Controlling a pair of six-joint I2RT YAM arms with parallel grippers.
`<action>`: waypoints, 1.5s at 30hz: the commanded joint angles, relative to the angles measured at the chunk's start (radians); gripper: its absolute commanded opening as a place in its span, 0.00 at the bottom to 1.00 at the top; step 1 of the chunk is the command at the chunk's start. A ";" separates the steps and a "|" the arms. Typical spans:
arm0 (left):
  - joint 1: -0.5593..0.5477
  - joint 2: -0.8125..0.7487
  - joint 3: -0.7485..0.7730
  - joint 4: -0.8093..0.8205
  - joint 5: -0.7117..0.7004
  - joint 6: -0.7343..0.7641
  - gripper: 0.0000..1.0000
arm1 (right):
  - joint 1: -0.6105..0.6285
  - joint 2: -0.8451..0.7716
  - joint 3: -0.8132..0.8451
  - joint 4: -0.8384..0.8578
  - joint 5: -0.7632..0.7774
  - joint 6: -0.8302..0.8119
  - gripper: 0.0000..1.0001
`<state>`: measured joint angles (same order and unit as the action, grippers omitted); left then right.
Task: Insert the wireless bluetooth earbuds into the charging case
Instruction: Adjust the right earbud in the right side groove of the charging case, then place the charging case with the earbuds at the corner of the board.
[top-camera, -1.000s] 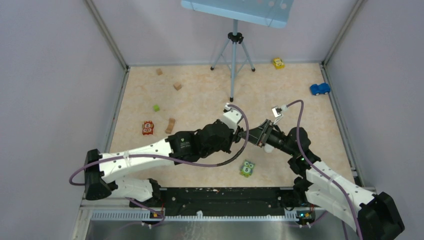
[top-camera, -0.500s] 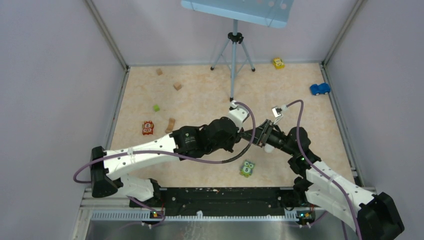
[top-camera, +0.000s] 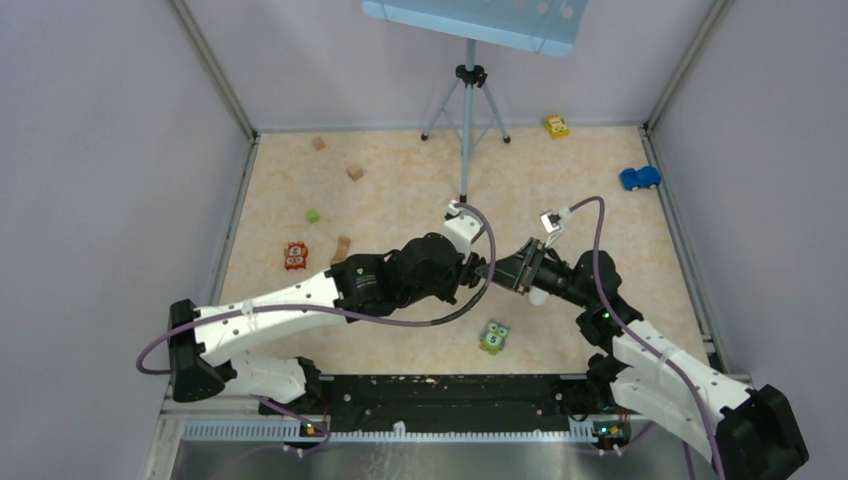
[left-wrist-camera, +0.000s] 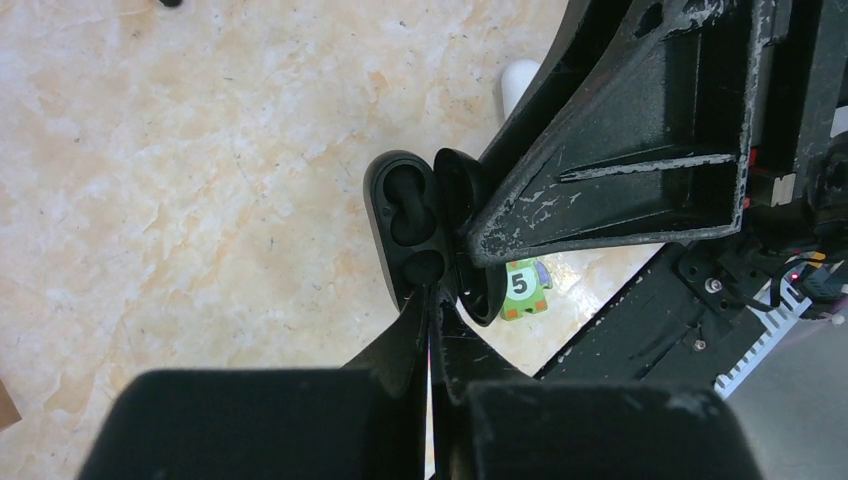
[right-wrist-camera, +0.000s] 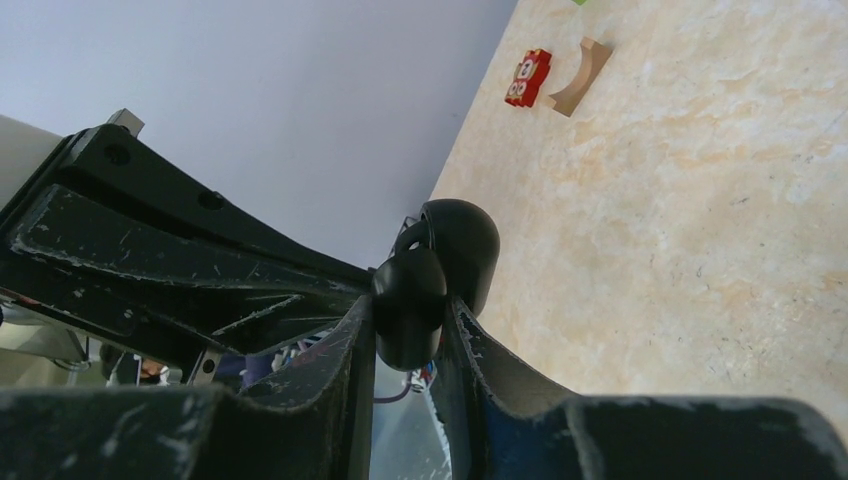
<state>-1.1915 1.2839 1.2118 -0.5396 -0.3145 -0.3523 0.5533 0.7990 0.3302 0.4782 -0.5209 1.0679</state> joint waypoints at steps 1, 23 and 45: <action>0.016 -0.034 -0.035 0.057 0.022 -0.008 0.00 | 0.001 -0.005 0.055 0.036 -0.058 -0.004 0.00; 0.061 -0.021 0.055 -0.004 0.145 -0.042 0.00 | 0.015 0.016 0.079 -0.086 -0.044 -0.088 0.00; 0.316 -0.238 -0.091 0.062 0.334 -0.131 0.01 | 0.018 0.087 -0.057 0.404 -0.267 -0.010 0.00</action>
<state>-0.9531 1.1385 1.1492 -0.5346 -0.0803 -0.4564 0.5636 0.8501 0.2913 0.6373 -0.6636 1.0416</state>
